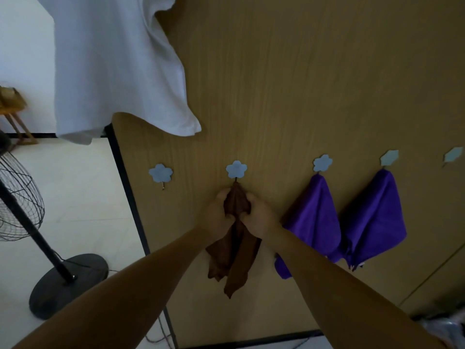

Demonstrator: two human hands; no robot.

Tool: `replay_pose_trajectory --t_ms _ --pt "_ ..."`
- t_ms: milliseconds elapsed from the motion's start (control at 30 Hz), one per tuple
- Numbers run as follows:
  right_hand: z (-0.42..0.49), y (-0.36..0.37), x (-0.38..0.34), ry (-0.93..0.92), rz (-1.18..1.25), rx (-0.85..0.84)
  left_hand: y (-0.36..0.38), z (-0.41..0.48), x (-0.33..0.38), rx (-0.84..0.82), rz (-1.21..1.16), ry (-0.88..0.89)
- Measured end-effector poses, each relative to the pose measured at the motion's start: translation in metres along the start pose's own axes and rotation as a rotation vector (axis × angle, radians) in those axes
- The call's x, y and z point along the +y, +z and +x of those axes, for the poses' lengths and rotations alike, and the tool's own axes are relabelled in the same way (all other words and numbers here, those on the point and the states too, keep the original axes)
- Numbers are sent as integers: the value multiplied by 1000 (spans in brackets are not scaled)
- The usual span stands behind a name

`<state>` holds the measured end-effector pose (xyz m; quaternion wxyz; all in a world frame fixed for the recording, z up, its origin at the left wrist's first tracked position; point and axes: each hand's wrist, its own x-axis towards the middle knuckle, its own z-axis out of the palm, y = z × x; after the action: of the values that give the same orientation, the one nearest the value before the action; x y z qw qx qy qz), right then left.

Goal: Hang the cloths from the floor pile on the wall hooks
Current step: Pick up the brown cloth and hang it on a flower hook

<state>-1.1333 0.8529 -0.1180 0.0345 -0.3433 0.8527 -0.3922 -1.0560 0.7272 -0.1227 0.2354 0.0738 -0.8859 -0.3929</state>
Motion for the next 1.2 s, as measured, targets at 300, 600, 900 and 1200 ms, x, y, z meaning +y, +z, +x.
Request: replay_pose_trajectory --t_ms 300,600,900,1200 --pt "6 -13 13 133 -92 -71 -20 4 -8 -170 213 -237" --pt "1 -8 15 92 -153 33 -12 8 4 22 147 -147" --pt "-3 -1 9 54 -127 -10 -9 4 6 -95 212 -135" --pt "-38 -11 10 205 -70 49 -15 -12 25 147 281 0"
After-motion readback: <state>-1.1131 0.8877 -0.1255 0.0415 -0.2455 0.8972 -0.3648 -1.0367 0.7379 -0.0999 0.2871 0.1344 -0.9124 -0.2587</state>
